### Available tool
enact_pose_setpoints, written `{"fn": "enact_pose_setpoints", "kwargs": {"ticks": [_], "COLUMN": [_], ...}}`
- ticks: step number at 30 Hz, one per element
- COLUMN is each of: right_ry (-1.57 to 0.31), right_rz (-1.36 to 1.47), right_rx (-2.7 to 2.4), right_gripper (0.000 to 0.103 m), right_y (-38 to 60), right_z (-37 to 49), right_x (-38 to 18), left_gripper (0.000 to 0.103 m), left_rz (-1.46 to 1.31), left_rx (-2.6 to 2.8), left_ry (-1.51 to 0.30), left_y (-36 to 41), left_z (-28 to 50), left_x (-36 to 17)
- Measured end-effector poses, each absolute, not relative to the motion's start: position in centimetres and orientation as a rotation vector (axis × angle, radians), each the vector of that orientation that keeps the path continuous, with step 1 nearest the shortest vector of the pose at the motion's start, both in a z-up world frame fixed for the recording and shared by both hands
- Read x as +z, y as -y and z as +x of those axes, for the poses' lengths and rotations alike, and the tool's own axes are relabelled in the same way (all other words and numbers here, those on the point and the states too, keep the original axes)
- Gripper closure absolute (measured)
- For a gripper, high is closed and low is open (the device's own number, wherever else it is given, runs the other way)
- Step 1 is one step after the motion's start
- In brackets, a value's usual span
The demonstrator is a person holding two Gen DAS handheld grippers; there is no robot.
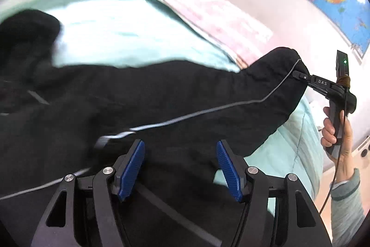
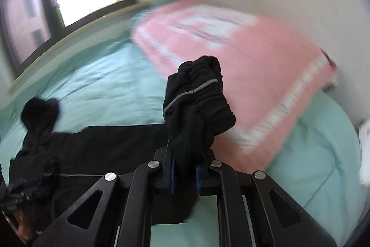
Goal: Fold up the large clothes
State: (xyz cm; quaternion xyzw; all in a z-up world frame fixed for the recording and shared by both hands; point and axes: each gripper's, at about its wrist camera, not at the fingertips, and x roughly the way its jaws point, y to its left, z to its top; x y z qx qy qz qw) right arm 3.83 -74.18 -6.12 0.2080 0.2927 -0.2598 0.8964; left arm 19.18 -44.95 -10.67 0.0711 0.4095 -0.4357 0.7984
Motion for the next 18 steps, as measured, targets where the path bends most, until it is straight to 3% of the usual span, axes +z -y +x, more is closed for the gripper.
{"fn": "enact_pose_setpoints", "kwargs": {"ticks": [8, 18], "right_ry": [-0.572, -0.627], "right_rz": [0.243, 0.069], "right_rx": [-0.312, -0.057], "right_gripper": [0.089, 0.089], "right_y": [58.4, 38.8], "right_z": [12.1, 20.2], "right_x": [0.3, 0.6], "left_gripper": [0.037, 0.037], "left_rz": [0.196, 0.105], "left_rx": [-0.692, -0.55], "left_ry": [-0.771, -0.748], "left_y": [31.8, 20.5], "left_z": [19.3, 19.6], "left_x": [-6.0, -5.4]}}
